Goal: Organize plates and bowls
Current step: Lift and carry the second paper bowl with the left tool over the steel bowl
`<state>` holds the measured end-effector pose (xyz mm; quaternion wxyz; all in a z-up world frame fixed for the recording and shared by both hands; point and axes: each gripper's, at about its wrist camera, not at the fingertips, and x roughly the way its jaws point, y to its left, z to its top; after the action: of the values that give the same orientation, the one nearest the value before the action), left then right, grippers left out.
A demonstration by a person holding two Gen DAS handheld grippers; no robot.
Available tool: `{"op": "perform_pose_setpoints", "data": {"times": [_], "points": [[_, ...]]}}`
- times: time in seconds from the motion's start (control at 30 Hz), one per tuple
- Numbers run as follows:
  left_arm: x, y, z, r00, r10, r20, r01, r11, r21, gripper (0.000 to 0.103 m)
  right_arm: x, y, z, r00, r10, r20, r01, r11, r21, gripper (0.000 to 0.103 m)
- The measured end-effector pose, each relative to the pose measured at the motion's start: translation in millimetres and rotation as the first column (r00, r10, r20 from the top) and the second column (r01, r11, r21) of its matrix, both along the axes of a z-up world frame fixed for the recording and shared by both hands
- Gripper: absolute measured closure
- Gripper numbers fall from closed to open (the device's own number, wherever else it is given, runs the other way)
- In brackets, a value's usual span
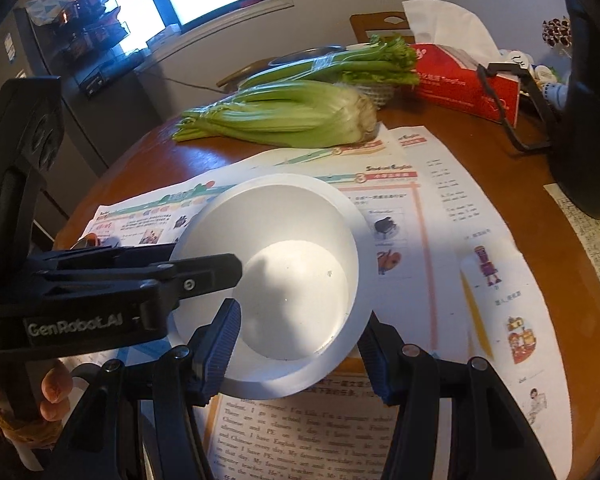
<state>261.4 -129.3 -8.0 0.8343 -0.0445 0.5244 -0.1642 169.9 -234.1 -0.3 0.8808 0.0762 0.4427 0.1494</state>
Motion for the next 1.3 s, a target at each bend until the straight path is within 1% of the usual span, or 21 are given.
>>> {"op": "perform_pose_setpoints", "data": {"times": [0.17,0.33,0.47,0.57,0.67,0.8,0.97,1.3], "points": [[1,-2,-4,1.0,-0.009,-0.022,0.009,1.0,0.0,0.045,-1,6,-2,1.0,0.023,-0.016,-0.022,0.999,0.026,0.046],[-1,-4,-5,0.999,-0.033,-0.042,0.032,0.999,-0.036,0.045,-3,16,-1,0.999,0.047,-0.017,-0.047,0.999,0.024,0.046],[-4,-7,-4,0.998,-0.047,-0.039,0.046,0.998,-0.036,0.047,-5,22,1,0.998,0.058,-0.02,-0.058,0.998,0.012,0.046],[-6,-7,-2,0.998,-0.049,-0.027,0.048,0.998,-0.029,0.047,-7,26,4,0.998,0.06,-0.011,-0.06,0.998,0.002,0.046],[-8,-5,1,0.998,-0.054,-0.023,0.052,0.997,-0.048,0.049,-8,27,6,0.998,0.059,-0.008,-0.059,0.998,-0.001,0.046],[-11,-7,6,0.998,-0.058,-0.003,0.058,0.998,-0.037,0.049,-10,28,10,0.998,0.062,0.006,-0.062,0.998,-0.008,0.045],[-16,-6,13,0.998,-0.059,0.012,0.06,0.997,-0.049,0.049,-12,27,17,0.998,0.056,0.019,-0.056,0.998,-0.007,0.045],[-46,9,43,0.996,-0.045,0.078,0.049,0.997,-0.062,0.049,-35,37,45,0.993,0.079,0.086,-0.078,0.997,-0.019,0.045]]}}
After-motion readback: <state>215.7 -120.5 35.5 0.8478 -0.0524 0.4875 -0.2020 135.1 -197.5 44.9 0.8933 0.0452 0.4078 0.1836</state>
